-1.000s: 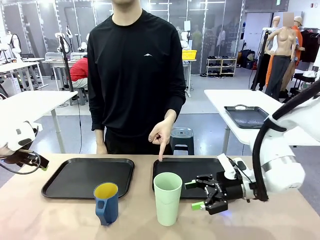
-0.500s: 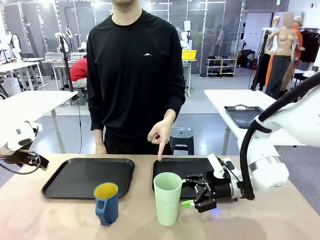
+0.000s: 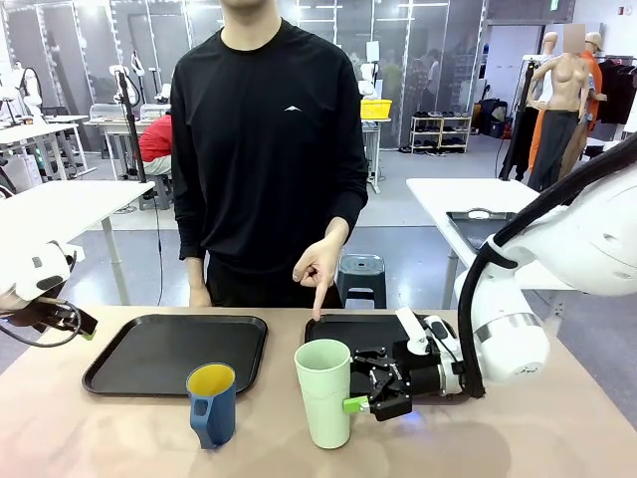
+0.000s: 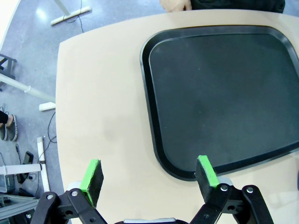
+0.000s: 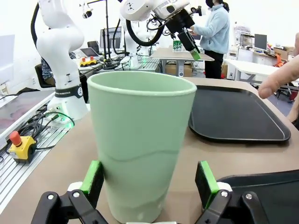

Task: Sort and store the cups by type.
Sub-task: Pick up the Reusable plastic cup.

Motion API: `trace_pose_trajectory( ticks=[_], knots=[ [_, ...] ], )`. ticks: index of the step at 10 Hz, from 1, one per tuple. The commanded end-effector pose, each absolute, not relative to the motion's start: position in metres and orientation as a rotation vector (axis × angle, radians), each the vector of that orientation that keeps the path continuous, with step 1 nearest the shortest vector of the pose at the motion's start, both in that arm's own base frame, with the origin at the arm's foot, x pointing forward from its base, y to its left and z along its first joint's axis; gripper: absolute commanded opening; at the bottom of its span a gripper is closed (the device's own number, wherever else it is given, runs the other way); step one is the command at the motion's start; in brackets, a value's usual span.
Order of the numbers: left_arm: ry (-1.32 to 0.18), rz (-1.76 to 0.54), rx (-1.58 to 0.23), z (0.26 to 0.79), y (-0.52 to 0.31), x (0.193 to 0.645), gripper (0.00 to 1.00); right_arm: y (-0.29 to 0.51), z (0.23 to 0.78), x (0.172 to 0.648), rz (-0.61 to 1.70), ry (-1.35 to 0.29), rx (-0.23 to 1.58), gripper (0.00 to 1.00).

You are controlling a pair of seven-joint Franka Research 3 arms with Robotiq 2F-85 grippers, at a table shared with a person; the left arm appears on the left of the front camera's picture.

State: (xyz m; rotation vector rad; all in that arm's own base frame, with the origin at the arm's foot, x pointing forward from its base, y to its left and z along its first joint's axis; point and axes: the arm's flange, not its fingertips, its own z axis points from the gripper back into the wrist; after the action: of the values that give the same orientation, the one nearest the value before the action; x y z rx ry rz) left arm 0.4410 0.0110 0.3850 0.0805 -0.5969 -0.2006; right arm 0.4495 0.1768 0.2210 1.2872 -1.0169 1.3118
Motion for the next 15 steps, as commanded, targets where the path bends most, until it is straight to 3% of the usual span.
trace_pose_trajectory(
  ticks=[1,15],
  knots=[
    [-0.596,-0.197,0.081,0.385,0.013,0.441,1.00,0.190,0.221,0.454,1.288,-0.990,1.332,1.00],
    [-0.596,-0.197,0.081,0.385,0.013,0.441,1.00,0.217,0.203,0.436,1.356,-0.921,1.389,1.00]
  ],
)
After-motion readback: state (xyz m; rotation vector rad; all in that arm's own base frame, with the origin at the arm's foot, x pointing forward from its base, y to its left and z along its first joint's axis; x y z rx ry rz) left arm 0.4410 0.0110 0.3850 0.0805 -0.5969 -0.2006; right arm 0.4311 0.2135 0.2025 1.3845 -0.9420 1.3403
